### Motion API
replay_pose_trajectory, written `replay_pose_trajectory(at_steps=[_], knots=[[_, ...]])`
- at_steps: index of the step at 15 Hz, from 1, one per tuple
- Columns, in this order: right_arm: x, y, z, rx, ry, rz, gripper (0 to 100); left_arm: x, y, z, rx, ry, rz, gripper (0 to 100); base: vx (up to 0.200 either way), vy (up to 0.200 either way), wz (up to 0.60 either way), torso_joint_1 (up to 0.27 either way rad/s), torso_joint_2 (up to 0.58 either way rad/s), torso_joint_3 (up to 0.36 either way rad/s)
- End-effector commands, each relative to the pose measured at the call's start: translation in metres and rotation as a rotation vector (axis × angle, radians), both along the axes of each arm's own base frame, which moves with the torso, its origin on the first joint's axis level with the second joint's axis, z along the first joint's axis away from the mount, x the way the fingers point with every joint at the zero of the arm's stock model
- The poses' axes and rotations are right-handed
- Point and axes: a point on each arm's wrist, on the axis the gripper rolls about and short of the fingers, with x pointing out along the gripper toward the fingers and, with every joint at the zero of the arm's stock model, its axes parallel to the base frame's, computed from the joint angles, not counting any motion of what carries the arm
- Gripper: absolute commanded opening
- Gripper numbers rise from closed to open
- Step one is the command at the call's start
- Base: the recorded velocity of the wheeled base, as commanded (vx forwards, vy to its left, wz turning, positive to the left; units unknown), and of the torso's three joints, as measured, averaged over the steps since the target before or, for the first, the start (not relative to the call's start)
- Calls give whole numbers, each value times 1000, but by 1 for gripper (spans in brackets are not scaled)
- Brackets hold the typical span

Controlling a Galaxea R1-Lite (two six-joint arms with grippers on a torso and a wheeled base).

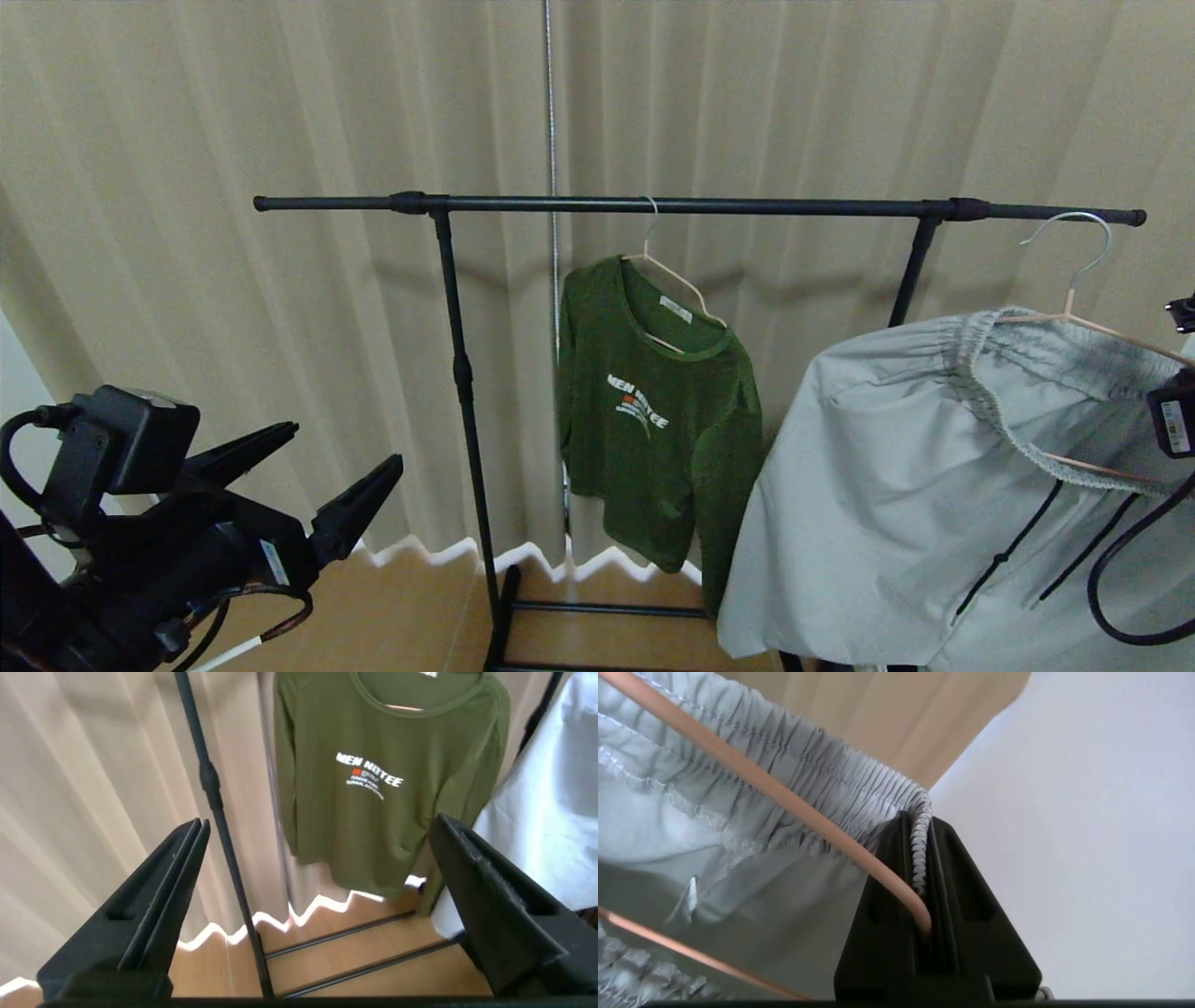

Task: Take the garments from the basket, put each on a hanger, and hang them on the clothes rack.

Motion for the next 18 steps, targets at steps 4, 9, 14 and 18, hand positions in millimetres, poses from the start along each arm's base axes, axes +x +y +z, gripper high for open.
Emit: replay_pose_trajectory(at_steps=[4, 9, 14, 18], knots=[[3, -5, -2, 2, 4, -20, 0, 6, -2, -4, 10, 23, 5, 100, 0, 0, 0, 0, 0, 0], [8, -6, -3, 3, 7, -20, 0, 7, -2, -2, 8, 17, 6, 100, 80, 0, 0, -1, 0, 0], [8, -6, -2, 2, 4, -18, 0, 6, -2, -4, 10, 23, 5, 100, 200, 0, 0, 2, 2, 5], [9, -6, -1, 0, 1, -17, 0, 6, -2, -4, 10, 23, 5, 100, 200, 0, 0, 6, 2, 5]])
